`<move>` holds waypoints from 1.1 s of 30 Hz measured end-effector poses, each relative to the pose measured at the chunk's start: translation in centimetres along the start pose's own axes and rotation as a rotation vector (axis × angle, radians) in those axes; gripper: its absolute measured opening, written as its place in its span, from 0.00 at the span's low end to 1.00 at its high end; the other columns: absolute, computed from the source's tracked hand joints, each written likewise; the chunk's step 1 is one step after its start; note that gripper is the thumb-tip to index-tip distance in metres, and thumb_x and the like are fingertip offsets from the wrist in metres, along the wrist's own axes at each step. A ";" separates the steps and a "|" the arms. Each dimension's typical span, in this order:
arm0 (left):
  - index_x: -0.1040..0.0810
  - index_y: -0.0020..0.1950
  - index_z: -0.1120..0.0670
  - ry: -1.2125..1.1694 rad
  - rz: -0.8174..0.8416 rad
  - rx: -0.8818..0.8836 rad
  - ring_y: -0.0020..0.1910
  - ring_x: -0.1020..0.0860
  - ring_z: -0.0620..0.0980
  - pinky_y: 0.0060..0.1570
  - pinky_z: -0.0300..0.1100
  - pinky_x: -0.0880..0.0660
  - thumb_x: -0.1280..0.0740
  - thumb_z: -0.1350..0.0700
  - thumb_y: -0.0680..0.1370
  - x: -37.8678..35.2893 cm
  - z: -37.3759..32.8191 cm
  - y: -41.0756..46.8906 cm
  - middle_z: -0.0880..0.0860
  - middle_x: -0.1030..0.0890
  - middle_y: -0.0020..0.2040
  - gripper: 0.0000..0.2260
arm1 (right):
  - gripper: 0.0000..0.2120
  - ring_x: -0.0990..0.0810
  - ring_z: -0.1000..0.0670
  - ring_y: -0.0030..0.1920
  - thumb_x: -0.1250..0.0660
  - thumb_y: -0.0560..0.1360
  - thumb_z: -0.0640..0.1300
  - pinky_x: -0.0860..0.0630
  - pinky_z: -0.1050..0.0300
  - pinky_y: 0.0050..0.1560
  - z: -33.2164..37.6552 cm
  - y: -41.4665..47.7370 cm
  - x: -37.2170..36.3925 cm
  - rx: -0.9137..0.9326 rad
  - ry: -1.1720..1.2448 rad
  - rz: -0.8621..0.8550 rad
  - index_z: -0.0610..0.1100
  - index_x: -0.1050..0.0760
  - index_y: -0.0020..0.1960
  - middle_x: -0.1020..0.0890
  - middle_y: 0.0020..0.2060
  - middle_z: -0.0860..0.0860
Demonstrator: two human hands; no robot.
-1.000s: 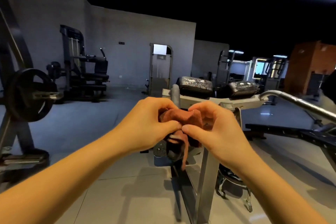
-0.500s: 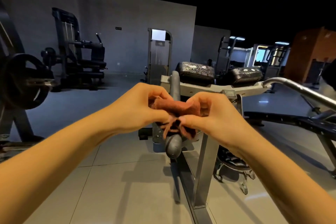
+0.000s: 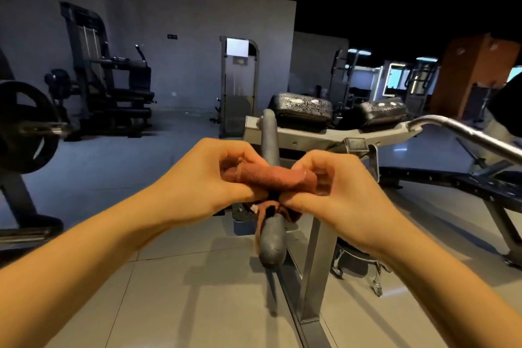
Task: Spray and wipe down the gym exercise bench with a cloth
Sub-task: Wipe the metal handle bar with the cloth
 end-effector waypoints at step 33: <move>0.13 0.52 0.49 -0.124 0.166 0.530 0.45 0.17 0.47 0.48 0.46 0.19 0.25 0.60 0.76 0.1 -0.3 0.1 0.49 0.17 0.45 0.08 | 0.06 0.26 0.53 0.45 0.26 0.75 0.44 0.23 0.49 0.46 1.9 1.9 0.9 -0.240 -0.325 0.255 0.47 0.22 0.49 0.26 0.44 0.54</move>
Point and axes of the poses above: each hand's wrist, its own y-axis towards the middle knuckle, its own x-axis out of the back of the hand, z = x × y, the point moved 9 cm from there along y, towards the middle knuckle
